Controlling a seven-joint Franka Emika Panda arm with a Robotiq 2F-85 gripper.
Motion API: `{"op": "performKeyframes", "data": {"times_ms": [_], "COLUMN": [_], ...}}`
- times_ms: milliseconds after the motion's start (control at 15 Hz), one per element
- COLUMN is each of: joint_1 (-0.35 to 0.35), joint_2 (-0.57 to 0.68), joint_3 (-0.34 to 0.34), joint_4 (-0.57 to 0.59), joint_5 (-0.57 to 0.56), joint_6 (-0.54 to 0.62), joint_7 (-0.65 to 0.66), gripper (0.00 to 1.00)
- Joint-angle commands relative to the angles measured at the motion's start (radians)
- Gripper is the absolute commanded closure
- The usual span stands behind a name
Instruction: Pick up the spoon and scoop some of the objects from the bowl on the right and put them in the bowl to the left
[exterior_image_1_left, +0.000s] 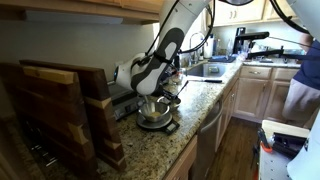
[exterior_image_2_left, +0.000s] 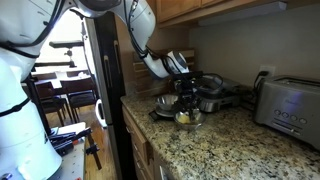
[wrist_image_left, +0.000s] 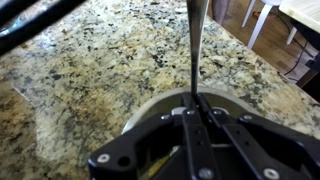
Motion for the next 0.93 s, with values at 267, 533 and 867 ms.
{"op": "performKeyframes", "data": {"times_ms": [267,533,867], "joint_1": [-0.052,-0.06,-0.062], "joint_2": [-0.023,-0.032,-0.053], "joint_3": [0.026,0.015,0.011], "joint_4": [-0.023,-0.024,-0.03], "joint_5": [0.123,0.16,0.167], "joint_6": [0.043,0.051,0.056], "joint_7": [-0.062,-0.08,-0.085], "gripper": [0.98,0.98,0.98]}}
